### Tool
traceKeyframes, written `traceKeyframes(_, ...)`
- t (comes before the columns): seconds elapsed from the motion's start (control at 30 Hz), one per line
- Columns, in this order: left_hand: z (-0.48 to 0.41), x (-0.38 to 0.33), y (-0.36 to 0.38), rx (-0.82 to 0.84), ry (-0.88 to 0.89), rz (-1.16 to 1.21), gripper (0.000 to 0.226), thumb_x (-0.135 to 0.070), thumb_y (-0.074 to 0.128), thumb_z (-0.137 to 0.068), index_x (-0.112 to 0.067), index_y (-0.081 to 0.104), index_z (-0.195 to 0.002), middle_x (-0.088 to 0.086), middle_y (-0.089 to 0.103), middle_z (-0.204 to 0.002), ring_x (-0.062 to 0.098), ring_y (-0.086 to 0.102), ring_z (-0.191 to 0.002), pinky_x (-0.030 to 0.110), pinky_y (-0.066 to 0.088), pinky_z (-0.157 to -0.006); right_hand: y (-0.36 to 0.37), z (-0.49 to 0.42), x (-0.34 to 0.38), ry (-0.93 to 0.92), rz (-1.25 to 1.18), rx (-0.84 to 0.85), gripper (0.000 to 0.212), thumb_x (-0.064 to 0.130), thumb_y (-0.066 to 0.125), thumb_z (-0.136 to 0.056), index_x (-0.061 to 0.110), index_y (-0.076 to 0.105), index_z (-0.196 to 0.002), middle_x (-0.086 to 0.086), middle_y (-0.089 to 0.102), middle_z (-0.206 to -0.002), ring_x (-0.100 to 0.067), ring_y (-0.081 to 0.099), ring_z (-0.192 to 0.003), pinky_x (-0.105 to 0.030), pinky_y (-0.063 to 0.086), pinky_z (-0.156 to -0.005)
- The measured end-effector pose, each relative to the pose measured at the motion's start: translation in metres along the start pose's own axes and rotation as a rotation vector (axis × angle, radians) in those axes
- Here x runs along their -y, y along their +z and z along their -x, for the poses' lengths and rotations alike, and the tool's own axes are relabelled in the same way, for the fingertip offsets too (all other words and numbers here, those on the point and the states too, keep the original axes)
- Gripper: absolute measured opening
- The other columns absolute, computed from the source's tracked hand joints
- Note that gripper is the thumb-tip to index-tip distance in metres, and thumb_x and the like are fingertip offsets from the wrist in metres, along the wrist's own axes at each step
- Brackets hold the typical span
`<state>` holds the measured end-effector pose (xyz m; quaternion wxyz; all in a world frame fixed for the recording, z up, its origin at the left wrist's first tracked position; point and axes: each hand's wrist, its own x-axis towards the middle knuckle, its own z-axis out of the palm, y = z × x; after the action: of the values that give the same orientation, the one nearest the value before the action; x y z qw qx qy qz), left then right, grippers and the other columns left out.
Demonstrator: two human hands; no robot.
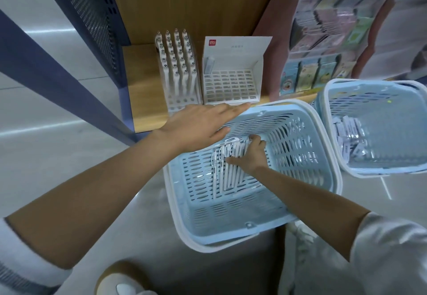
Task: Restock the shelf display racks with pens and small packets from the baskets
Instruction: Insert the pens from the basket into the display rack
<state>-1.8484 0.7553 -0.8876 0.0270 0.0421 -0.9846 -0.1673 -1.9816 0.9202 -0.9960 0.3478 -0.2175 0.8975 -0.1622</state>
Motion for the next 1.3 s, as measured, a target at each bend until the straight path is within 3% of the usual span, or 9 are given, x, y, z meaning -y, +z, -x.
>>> traceKeyframes(0.2, -0.003, 0.005, -0.005, 0.044, 0.018, 0.067, 0.063, -0.042, 0.030, -0.102, -0.040, -0.009, -0.152, -0.004, 0.047, -0.139, 0.019, 0.057, -0.108, 0.036, 0.049, -0.076, 0.002, -0.001, 0.000, 0.068, -0.130, 0.043, 0.089, 0.048, 0.088, -0.056, 0.012, 0.041, -0.123, -0.007, 0.050, -0.121, -0.021, 0.053, -0.110, -0.031, 0.047, -0.090)
traceKeyframes(0.4, 0.007, 0.021, -0.008, 0.092, 0.063, 0.083, 0.060, -0.045, 0.023, -0.103, -0.054, -0.019, -0.144, -0.004, 0.049, -0.140, 0.019, 0.060, -0.104, 0.034, 0.047, -0.071, 0.016, 0.009, 0.011, -0.009, 0.138, 0.081, 0.078, 0.053, 0.086, -0.057, 0.013, 0.047, -0.111, -0.001, 0.042, -0.109, -0.018, 0.047, -0.102, -0.033, 0.046, -0.090)
traceKeyframes(0.5, 0.007, 0.020, -0.006, 0.096, 0.053, 0.086, 0.058, -0.045, 0.021, -0.103, -0.053, -0.019, -0.144, -0.003, 0.051, -0.137, 0.020, 0.060, -0.103, 0.034, 0.047, -0.072, 0.021, 0.011, 0.012, -0.057, 0.180, 0.084, 0.056, 0.050, 0.085, -0.060, 0.016, 0.050, -0.086, -0.002, 0.051, -0.095, -0.017, 0.052, -0.085, -0.028, 0.042, -0.072)
traceKeyframes(0.67, 0.006, 0.018, -0.007, 0.100, 0.023, 0.100, 0.057, -0.043, 0.021, -0.104, -0.053, -0.018, -0.145, -0.004, 0.053, -0.131, 0.018, 0.059, -0.097, 0.033, 0.043, -0.070, 0.022, 0.021, 0.022, -0.087, 0.051, 0.177, 0.074, 0.045, 0.086, -0.063, 0.013, 0.049, -0.118, 0.001, 0.058, -0.102, -0.014, 0.055, -0.094, -0.026, 0.047, -0.080)
traceKeyframes(0.77, 0.007, 0.017, -0.007, 0.104, 0.013, 0.110, 0.057, -0.043, 0.021, -0.104, -0.054, -0.018, -0.144, -0.004, 0.053, -0.132, 0.019, 0.059, -0.097, 0.034, 0.045, -0.072, 0.038, 0.025, 0.029, -0.158, 0.166, 0.221, 0.050, 0.046, 0.086, -0.062, 0.018, 0.050, -0.083, 0.003, 0.053, -0.073, -0.014, 0.051, -0.069, -0.026, 0.039, -0.057)
traceKeyframes(0.83, 0.006, 0.017, -0.008, 0.108, 0.011, 0.124, 0.056, -0.042, 0.021, -0.104, -0.054, -0.017, -0.145, -0.004, 0.054, -0.127, 0.018, 0.058, -0.095, 0.034, 0.043, -0.071, 0.045, 0.028, 0.031, -0.198, 0.199, 0.225, 0.051, 0.042, 0.085, -0.065, 0.017, 0.040, -0.063, 0.000, 0.045, -0.060, -0.014, 0.041, -0.056, -0.027, 0.031, -0.050)
traceKeyframes(1.03, 0.006, 0.017, -0.011, 0.123, 0.010, 0.136, 0.057, -0.042, 0.022, -0.105, -0.054, -0.019, -0.142, -0.004, 0.053, -0.129, 0.018, 0.057, -0.098, 0.034, 0.043, -0.075, 0.035, 0.024, 0.027, -0.218, 0.095, 0.255, 0.029, 0.029, 0.078, -0.075, 0.011, 0.056, -0.081, 0.004, 0.046, -0.064, -0.012, 0.043, -0.059, -0.024, 0.036, -0.054)
traceKeyframes(1.17, 0.006, 0.017, -0.011, 0.125, 0.015, 0.128, 0.057, -0.041, 0.022, -0.105, -0.054, -0.021, -0.140, -0.003, 0.053, -0.128, 0.017, 0.056, -0.095, 0.034, 0.045, -0.075, 0.025, 0.019, 0.024, -0.193, -0.025, 0.402, 0.037, 0.022, 0.069, -0.085, 0.017, 0.040, -0.063, 0.003, 0.039, -0.058, -0.012, 0.037, -0.052, -0.027, 0.033, -0.055)
traceKeyframes(1.3, 0.008, 0.016, -0.011, 0.121, 0.017, 0.100, 0.056, -0.043, 0.021, -0.104, -0.054, -0.021, -0.139, -0.002, 0.051, -0.134, 0.019, 0.057, -0.101, 0.034, 0.044, -0.075, 0.016, 0.018, 0.022, -0.171, -0.078, 0.552, 0.035, 0.022, 0.063, -0.090, 0.016, 0.040, -0.064, 0.004, 0.035, -0.055, -0.013, 0.034, -0.050, -0.028, 0.031, -0.056)
